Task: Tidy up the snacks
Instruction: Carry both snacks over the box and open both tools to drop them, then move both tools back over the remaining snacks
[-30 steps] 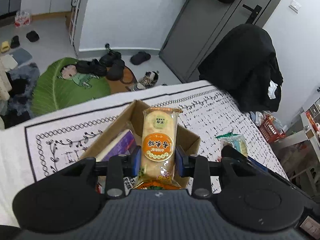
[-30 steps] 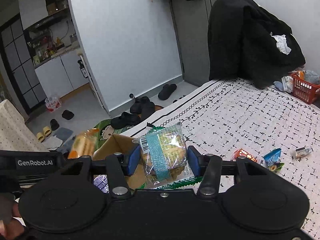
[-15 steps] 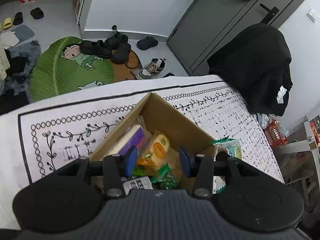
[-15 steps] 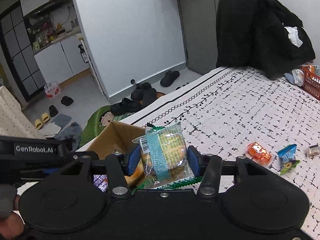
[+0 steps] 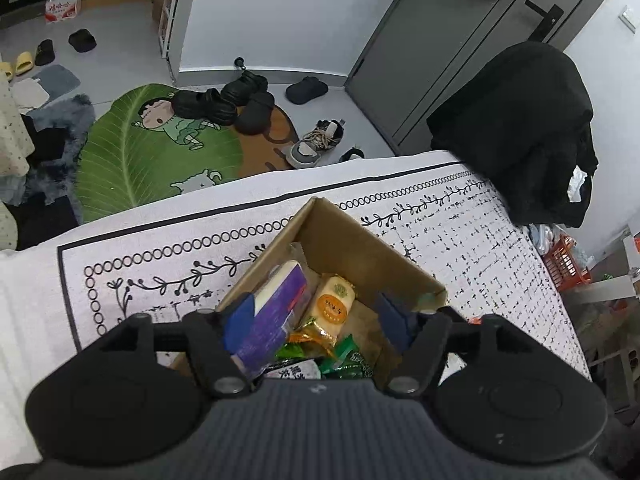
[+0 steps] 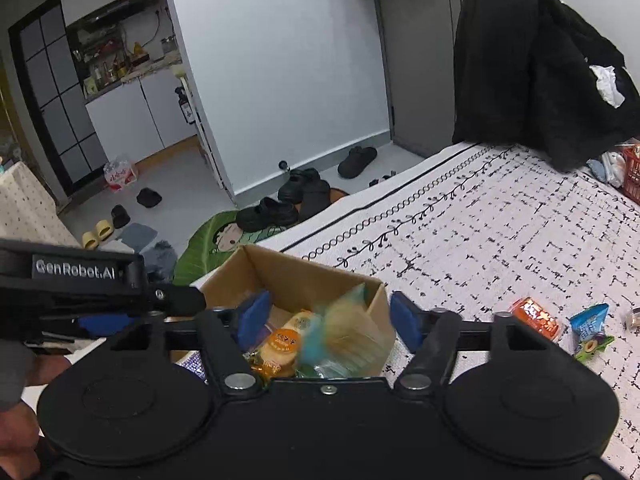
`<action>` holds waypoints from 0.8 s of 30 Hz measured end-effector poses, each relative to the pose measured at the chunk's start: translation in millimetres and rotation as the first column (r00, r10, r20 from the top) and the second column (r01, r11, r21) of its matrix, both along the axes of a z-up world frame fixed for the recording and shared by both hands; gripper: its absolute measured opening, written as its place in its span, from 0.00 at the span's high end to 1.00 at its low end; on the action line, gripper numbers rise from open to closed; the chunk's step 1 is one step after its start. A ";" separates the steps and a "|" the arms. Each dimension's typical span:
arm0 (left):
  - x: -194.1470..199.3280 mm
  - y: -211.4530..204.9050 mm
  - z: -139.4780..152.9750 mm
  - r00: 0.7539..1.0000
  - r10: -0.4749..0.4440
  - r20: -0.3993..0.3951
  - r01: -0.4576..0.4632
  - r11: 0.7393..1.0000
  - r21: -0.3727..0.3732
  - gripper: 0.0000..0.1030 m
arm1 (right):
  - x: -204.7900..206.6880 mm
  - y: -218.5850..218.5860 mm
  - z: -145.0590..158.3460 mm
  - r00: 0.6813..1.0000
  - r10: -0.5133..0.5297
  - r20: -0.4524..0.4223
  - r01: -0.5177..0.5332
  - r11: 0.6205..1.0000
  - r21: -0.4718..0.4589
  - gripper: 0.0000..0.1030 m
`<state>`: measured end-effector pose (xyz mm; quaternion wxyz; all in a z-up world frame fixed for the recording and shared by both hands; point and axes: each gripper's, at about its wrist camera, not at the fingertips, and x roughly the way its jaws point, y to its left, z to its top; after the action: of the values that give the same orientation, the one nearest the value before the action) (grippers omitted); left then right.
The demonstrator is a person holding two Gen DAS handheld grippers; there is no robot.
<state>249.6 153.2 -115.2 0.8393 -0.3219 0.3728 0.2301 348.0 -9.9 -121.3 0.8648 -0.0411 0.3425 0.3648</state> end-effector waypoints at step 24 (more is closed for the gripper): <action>-9.3 -68.9 36.0 0.998 -0.043 0.036 0.037 0.990 0.137 0.00 | 12.5 -94.5 21.2 0.983 -0.160 -0.091 0.160 0.987 -0.013 0.16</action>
<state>240.3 84.2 -79.3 0.8708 -0.2607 0.3464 0.2319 360.6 -104.4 -100.1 0.8745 0.0009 0.3853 0.2946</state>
